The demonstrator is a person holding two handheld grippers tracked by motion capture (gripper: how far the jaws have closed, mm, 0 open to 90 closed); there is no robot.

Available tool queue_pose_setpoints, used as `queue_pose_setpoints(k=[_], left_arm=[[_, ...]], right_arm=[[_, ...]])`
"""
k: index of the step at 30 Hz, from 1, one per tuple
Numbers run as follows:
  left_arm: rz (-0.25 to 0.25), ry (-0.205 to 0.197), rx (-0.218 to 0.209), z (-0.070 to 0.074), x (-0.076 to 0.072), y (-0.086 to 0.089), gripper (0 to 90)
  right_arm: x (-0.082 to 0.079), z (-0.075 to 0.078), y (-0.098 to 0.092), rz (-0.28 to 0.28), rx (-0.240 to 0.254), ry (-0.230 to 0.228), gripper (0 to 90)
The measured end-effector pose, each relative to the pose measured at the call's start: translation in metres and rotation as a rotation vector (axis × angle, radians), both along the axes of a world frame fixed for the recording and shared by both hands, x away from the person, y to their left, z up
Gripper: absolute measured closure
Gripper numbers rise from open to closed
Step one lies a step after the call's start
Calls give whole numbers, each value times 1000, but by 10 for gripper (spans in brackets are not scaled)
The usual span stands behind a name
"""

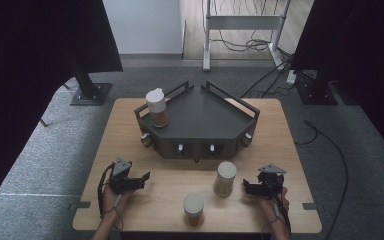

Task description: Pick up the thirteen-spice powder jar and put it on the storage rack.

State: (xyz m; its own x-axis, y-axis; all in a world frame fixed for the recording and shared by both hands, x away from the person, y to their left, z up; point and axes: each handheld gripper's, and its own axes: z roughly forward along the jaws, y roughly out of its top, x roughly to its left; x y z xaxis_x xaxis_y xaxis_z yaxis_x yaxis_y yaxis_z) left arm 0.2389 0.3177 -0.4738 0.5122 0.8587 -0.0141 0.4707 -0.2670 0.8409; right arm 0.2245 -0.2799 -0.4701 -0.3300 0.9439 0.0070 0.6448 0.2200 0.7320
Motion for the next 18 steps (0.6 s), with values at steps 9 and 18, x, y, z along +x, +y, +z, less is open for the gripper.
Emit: queue_pose_setpoints(k=[9,18], left_arm=[[-4,38,79,1,5,-13,106],[-6,44,134,3,5,-22,105]], right_arm=[[0,0,0,5,-1,0,29],[0,0,0,8,0,0,30]])
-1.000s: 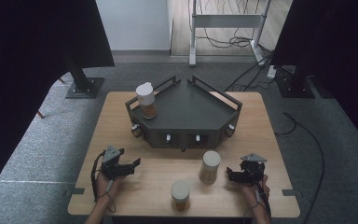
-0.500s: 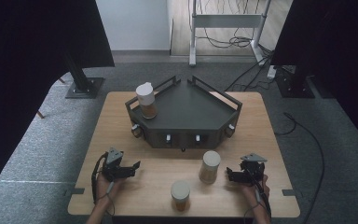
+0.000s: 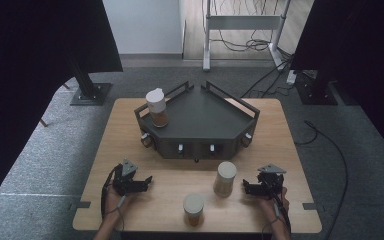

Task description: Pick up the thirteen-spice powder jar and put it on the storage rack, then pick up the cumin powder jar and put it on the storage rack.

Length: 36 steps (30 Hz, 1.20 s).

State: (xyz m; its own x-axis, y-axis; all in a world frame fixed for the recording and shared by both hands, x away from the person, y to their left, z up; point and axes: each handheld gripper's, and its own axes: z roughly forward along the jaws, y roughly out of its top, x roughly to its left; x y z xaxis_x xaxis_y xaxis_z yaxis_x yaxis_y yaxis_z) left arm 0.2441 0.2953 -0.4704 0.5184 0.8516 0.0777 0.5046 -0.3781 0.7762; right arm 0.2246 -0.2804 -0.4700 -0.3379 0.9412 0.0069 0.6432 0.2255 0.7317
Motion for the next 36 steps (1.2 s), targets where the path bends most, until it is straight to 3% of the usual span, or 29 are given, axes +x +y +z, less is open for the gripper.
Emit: queue_pose_setpoints(k=[7,12,20,36], left_arm=[[3,20,34,2,3,-7,103],[9,39,20,3,7,-4,94],[23,85,-15,5,14,1,76],[26,90,-18,5,15,1,70]], right_arm=[[-4,-1,-7,13,36,-18,84],[-14,5,-8,11,45,-63,87],[-27,18,-9,8,50,-98,90],[-50,35,-7,31,54,-154,92]])
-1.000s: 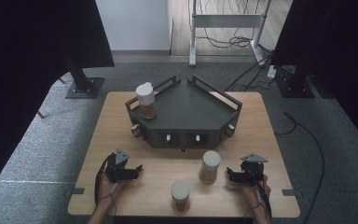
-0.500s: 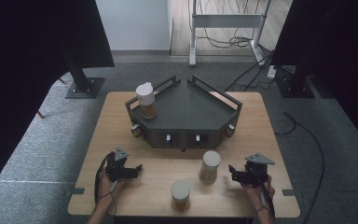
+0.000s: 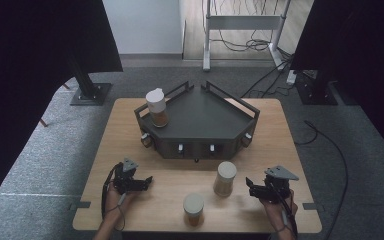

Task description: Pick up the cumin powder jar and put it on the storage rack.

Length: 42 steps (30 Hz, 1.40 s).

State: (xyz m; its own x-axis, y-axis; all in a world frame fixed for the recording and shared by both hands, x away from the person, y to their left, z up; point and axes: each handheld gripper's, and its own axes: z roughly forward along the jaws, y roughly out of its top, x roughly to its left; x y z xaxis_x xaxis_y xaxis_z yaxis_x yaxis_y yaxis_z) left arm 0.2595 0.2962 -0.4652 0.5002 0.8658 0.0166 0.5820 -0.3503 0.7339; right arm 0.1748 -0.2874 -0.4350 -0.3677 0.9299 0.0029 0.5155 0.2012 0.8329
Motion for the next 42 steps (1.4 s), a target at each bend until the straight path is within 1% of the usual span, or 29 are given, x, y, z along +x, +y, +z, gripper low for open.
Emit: queue_pose_setpoints(k=[11,18,29,37,42], left_arm=[[-2,0,0,0,0,0,69],[-2,-1,0,0,0,0,69],[-3,-1,0,0,0,0,70],[-6,-1,0,0,1,1,70],[-6,0,0,0,1,1,70]], right_arm=[[-12,12,3,18,2,-30,92],[-18,22,6,44,4,-55,92],[-28,35,14,88,-10,-76,92],[-37,45,18,123,-2,-108,92],[-40,49,20,144,-1,-112,91]])
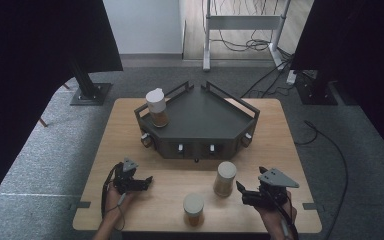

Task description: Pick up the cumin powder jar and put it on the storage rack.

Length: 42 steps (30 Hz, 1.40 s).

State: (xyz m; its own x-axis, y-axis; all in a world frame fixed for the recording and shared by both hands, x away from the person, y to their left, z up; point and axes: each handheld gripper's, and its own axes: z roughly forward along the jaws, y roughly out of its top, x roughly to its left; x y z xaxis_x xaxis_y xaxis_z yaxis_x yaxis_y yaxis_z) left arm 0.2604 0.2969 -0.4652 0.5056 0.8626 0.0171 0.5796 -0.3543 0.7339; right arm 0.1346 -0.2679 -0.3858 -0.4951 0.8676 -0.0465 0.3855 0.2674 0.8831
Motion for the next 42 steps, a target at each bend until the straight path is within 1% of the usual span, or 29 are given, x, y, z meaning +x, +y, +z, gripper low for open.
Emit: queue_pose_setpoints(k=[8,12,19,24,30,32,36,42], left_arm=[[0,2,0,0,0,0,68],[1,2,0,0,1,0,66],[1,3,1,0,1,0,62],[0,3,1,0,1,0,62],[-2,3,1,0,1,0,61],[-2,3,1,0,1,0,60],[-2,3,1,0,2,0,59],[-3,3,1,0,2,0,57]], right_arm=[[-7,1,2,32,9,2,89],[-11,0,4,67,17,2,84],[-15,-2,11,128,46,5,61],[-16,-2,17,168,53,13,42],[-14,-4,21,191,73,30,30],[-13,-5,22,209,72,37,20],[-13,-5,25,239,75,42,21],[-12,-8,31,282,73,33,17]])
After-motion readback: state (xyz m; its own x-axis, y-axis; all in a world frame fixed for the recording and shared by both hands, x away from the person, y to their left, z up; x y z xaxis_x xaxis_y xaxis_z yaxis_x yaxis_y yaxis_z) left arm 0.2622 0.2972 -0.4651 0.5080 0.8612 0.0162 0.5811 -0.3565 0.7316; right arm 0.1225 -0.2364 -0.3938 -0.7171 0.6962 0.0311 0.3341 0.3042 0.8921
